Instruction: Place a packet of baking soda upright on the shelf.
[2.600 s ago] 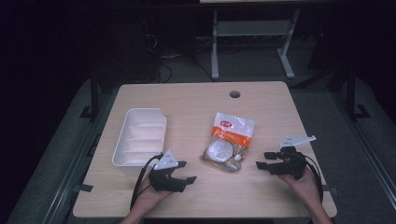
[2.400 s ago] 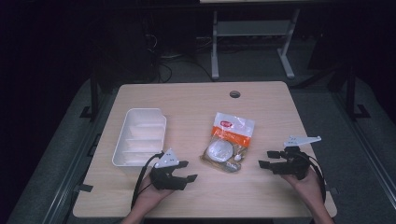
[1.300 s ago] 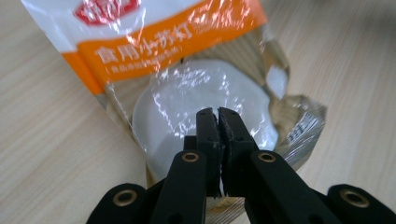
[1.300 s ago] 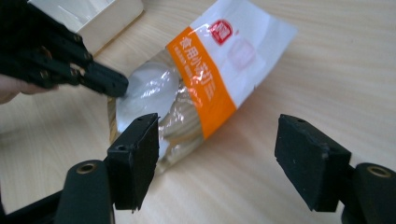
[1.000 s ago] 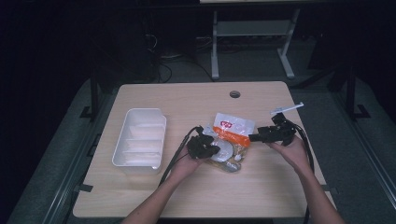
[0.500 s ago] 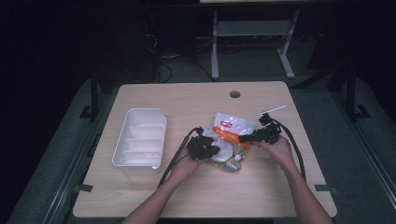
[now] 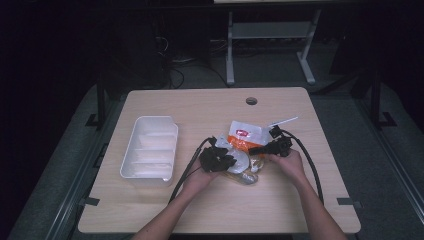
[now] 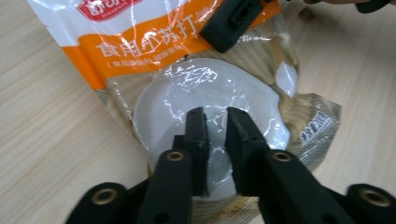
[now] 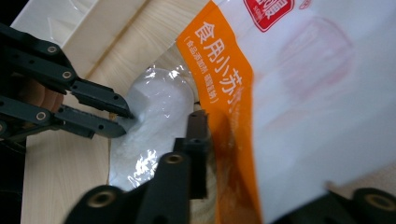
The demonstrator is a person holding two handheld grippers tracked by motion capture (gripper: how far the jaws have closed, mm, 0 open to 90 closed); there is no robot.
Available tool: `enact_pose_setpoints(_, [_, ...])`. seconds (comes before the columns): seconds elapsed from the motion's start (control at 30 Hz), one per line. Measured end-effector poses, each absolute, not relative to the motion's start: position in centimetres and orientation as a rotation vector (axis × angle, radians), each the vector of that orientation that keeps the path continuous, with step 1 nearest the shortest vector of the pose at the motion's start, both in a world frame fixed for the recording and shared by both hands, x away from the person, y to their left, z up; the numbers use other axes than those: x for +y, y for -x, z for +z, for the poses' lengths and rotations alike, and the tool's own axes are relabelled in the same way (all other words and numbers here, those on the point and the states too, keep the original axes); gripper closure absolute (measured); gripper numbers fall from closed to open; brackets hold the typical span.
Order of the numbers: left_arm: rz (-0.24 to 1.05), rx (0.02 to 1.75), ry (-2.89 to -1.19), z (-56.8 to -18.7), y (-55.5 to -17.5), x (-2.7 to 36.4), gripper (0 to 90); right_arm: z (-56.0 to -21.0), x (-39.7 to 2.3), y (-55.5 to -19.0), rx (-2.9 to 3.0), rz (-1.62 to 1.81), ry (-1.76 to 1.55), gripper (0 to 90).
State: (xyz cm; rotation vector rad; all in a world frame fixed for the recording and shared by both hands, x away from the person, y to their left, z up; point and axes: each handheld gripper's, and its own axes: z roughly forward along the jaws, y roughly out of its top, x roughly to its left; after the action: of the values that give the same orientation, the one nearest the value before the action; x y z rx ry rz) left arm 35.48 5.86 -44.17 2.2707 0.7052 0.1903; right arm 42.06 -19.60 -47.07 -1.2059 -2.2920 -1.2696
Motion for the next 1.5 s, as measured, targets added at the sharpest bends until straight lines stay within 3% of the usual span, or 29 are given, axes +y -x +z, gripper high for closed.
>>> enact_pose_setpoints(0.23, [0.128, 0.648, -2.219, -43.3, -33.9, 6.5, 64.4, -45.8, -19.4, -41.4, -2.3, -1.331, 1.18, 89.2])
enact_pose_setpoints(0.97, [0.104, 0.482, -2.205, -42.8, -27.6, 10.4, 27.2, -38.9, -16.6, -39.2, -2.574, -1.401, 1.004, 89.8])
enact_pose_setpoints(1.5, [0.106, 0.47, -2.23, -44.1, -25.0, 13.2, 21.3, -35.1, -15.4, -39.3, -2.714, -1.435, 0.986, 89.9])
